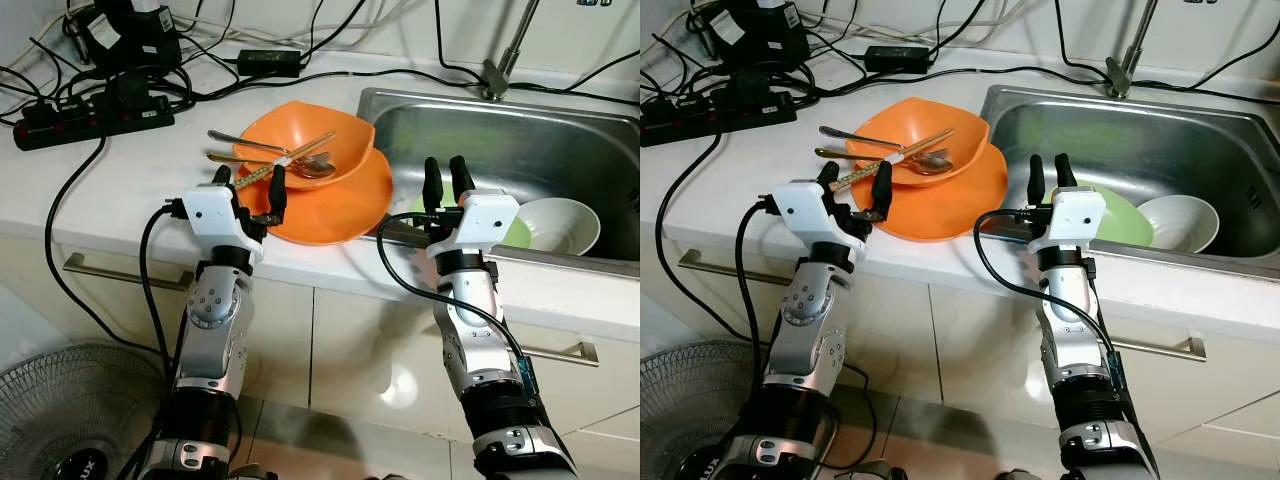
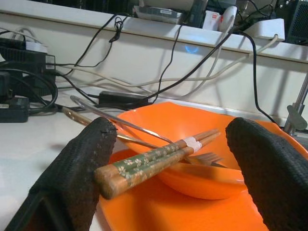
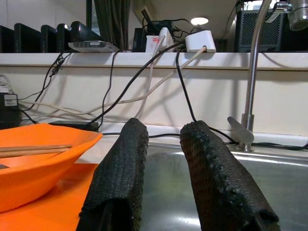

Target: Kitchen organization

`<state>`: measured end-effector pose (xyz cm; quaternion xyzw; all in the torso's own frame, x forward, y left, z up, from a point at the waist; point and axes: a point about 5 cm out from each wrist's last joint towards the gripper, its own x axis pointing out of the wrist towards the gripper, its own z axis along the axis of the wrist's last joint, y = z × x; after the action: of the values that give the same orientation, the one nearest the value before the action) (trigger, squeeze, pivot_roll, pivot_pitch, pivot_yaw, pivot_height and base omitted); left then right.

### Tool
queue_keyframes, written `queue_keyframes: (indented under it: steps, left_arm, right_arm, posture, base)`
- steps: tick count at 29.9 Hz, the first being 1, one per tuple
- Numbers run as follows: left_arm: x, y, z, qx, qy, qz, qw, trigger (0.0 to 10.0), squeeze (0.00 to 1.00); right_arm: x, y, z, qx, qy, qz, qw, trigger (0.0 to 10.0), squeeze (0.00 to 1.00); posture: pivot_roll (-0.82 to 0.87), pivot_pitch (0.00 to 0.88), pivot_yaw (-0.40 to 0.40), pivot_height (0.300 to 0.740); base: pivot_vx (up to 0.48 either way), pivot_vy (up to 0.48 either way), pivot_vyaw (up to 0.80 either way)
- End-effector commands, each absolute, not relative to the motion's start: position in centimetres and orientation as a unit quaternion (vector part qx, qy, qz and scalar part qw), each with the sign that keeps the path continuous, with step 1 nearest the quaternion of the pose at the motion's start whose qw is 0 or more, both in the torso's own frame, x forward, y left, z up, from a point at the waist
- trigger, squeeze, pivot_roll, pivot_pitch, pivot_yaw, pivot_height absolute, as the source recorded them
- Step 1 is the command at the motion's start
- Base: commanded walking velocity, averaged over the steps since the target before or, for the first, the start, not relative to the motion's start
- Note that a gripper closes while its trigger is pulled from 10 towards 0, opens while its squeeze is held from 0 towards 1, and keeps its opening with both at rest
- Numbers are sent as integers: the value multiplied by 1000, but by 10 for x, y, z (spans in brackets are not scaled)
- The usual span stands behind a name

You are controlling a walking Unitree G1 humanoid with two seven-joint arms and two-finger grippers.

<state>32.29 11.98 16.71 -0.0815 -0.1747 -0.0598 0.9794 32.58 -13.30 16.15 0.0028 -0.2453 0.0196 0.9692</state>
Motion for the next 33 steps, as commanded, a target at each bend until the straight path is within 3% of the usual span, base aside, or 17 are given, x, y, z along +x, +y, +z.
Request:
queue_keyframes:
  steps: [1, 2, 33]
  left_arm:
    - [323, 118, 170, -81, -180, -63, 978, 392, 0]
    - [323, 118, 170, -81, -180, -62, 978, 0, 0]
    - [321, 116, 174, -95, -182, -75, 976, 0, 0]
  right_arm:
    - [326, -135, 165, 6, -252, 15, 968, 10000, 0]
    - [326, -135, 165, 6, -252, 14, 968, 10000, 0]
    - [330, -131, 168, 4, -253, 25, 967, 10000, 0]
  posture:
    - [86, 59, 19, 740]
    - [87, 60, 18, 740]
    - [92, 38, 9, 740]
  base:
    - [0, 0, 0]
    - [0, 0, 0]
    - [0, 0, 0]
